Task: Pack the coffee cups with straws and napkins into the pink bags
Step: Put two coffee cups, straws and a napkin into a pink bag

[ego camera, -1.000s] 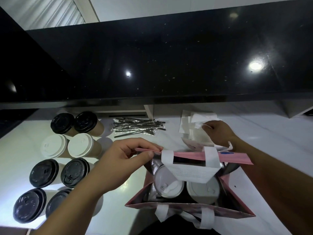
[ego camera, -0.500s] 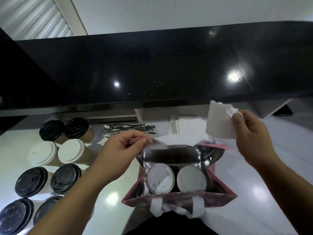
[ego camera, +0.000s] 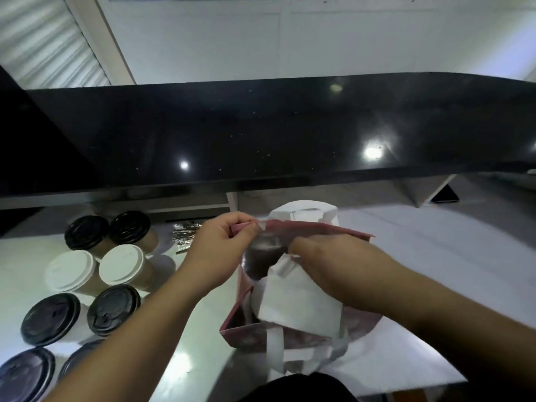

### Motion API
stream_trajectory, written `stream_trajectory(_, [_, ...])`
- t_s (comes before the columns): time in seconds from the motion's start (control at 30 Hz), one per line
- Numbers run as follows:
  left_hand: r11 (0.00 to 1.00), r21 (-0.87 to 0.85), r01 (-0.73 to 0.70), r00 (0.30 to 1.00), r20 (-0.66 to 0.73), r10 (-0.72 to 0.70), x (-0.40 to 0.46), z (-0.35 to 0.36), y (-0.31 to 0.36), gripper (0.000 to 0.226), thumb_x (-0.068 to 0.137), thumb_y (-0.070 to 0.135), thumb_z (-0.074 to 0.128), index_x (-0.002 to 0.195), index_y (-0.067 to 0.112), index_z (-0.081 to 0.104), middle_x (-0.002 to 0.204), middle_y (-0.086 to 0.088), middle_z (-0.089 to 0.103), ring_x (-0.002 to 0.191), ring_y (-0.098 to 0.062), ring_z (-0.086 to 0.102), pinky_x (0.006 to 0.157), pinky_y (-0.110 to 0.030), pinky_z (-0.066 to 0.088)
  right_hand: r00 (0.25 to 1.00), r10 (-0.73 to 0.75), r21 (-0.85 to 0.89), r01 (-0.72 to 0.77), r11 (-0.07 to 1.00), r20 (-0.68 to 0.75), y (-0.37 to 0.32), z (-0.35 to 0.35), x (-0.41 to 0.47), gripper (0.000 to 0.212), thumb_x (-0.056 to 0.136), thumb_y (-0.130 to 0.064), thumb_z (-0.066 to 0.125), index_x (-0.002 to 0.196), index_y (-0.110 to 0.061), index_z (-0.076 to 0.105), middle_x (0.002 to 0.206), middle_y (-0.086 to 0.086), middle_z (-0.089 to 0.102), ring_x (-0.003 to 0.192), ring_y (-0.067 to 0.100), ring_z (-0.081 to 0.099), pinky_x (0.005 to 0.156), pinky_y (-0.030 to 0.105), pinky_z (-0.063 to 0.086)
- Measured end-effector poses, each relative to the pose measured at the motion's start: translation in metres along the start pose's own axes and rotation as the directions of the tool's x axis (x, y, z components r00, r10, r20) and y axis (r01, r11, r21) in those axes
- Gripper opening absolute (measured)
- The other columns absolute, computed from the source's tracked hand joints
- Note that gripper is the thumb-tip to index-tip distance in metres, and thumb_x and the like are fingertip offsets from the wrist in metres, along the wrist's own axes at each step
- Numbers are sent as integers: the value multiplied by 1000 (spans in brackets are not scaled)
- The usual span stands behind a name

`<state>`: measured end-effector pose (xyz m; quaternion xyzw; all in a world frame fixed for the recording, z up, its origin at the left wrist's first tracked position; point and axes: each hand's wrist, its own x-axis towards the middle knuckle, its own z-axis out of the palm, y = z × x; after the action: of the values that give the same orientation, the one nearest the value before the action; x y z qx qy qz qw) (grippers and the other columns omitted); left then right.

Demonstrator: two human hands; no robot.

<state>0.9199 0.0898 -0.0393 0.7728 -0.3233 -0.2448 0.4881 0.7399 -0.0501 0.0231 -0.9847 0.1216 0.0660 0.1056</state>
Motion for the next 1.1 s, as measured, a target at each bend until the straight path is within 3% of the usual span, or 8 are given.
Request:
stream_trajectory(0.1, [999,-33,-3,1000,-3,3,2,-1,-1,15,100,35,67,92,42,77,84,15,77,80,0,70,70,-26,52,1000,9,-247,-4,969,17,-2,15,28,39,97,-18,61,133,-22,49,124,5,67,102,26,69,82,41,60])
stream_trajectory(0.23, [1000,-16,-17,1000,4,17,4,-5,-2,13,99,37,68,92,39,78,85,15,77,81,-1,70,73,-33,59,978,-28,-343,-46,938,-207,0,15,26,55,63,-18,89,112,-11,64,90,10,73,67,28,70,47,37,53])
stream_trajectory(0.3, [1000,-8,-24,1000,6,24,5,-5,-3,13,99,36,68,91,37,78,85,15,77,81,-1,70,74,-31,60,967,-74,-362,-20,932,-242,-4,21,19,47,63,-20,91,104,-13,69,86,9,75,70,28,70,58,39,56])
stream_trajectory(0.43, [999,-30,-31,999,6,31,2,-2,-3,15,99,32,67,90,37,78,82,15,76,76,2,68,62,-17,55,997,-33,-304,51,951,65,-15,56,12,36,93,-23,68,128,-20,63,131,5,65,122,29,56,106,46,44])
stream_trajectory(0.57, [1000,-10,-24,1000,19,24,2,-3,-4,14,100,35,67,91,38,78,85,17,75,81,2,68,69,-26,58,911,46,-264,70,962,410,-24,75,18,39,96,-19,66,134,-14,59,127,11,62,110,30,63,98,42,53])
stream_trajectory(0.73, [999,5,-33,999,40,33,-2,-3,-7,13,100,39,65,94,40,77,88,21,75,84,5,67,72,-28,60,905,33,-35,-20,999,425,-20,60,8,48,98,-58,49,121,-19,66,114,3,68,99,21,63,84,33,50])
stream_trajectory(0.97, [999,-35,3,999,53,-2,-15,-7,-3,19,97,22,70,101,40,75,99,22,74,95,4,68,78,-22,57,997,73,222,-79,972,35,-1,20,-44,30,99,-53,45,119,-39,64,101,-27,59,91,-7,54,79,17,49])
stream_trajectory(1.1, [1000,21,-12,1000,-1,12,-38,-12,-4,42,86,34,74,119,55,61,123,30,63,115,12,57,92,-21,50,937,217,338,-118,934,-273,20,26,-98,13,95,-49,54,98,-44,65,96,-34,58,97,-9,53,71,10,42])
